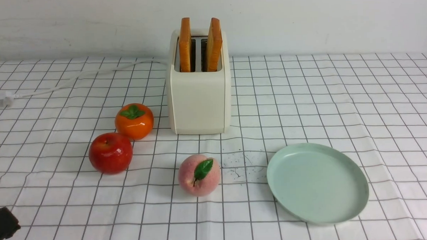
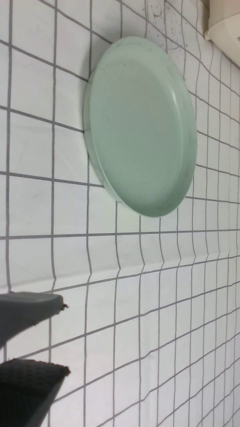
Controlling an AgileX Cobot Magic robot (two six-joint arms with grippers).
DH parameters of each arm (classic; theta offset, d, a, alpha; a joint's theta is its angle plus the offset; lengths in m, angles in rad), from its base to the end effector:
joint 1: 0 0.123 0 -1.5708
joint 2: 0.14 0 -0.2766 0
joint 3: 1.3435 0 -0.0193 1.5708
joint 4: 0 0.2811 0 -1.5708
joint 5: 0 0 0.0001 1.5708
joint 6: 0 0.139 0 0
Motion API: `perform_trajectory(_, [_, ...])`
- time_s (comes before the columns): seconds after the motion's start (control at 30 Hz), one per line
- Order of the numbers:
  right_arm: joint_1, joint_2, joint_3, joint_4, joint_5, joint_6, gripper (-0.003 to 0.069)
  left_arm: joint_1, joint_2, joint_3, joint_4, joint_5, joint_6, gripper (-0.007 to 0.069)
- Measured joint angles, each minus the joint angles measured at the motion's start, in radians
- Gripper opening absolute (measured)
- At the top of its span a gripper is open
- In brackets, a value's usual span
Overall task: Take toasted bread from bread machine on white checkered table place on plate.
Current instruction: 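Reach for a toast slice standing in the toaster with the left gripper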
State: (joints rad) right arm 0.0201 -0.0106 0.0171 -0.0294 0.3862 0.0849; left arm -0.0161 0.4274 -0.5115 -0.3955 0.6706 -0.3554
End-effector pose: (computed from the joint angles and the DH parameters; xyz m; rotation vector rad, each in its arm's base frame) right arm 0.1369 0.0012 0.1587 0.0429 1.8758 0.0431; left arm 0.1607 -0.0359 0.2786 -0.5207 2.0181 -0.6722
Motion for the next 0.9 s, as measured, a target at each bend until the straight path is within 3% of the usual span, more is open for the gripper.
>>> perform_trajectory(0.03, [0.0, 0.0, 0.0, 0.0, 0.0, 0.0, 0.0241, 0.0, 0.015, -0.013, 0.011, 0.0, 0.0, -0.0013])
perform_trajectory(0.13, [0.0, 0.0, 0.0, 0.0, 0.0, 0.0, 0.0241, 0.0, 0.276, -0.204, 0.072, 0.201, 0.096, -0.0013])
perform_trajectory(0.27, [0.0, 0.0, 0.0, 0.0, 0.0, 0.0, 0.0241, -0.018, 0.517, -0.388, 0.08, 0.245, 0.165, -0.0013])
perform_trajectory(0.37, [0.0, 0.0, 0.0, 0.0, 0.0, 0.0, 0.0241, -0.135, 0.722, -0.574, 0.1, 0.244, 0.183, -0.0013])
perform_trajectory(0.53, [0.0, 0.0, 0.0, 0.0, 0.0, 0.0, 0.0241, -0.322, 0.92, -0.823, 0.233, 0.235, 0.101, -0.0013])
perform_trajectory(0.57, [0.0, 0.0, 0.0, 0.0, 0.0, 0.0, 0.0241, -0.38, 1.009, -0.927, 0.328, 0.232, 0.047, -0.0013])
perform_trajectory(0.67, [0.0, 0.0, 0.0, 0.0, 0.0, 0.0, 0.0241, -0.422, 1.138, -1.102, 0.445, 0.23, -0.005, -0.0012])
perform_trajectory(0.73, [0.0, 0.0, 0.0, 0.0, 0.0, 0.0, 0.0241, -0.43, 1.233, -1.205, 0.484, 0.229, -0.016, 0.0004])
perform_trajectory(0.9, [0.0, 0.0, 0.0, 0.0, 0.0, 0.0, 0.0241, -0.417, 1.412, -1.427, 0.524, 0.232, -0.018, 0.0157])
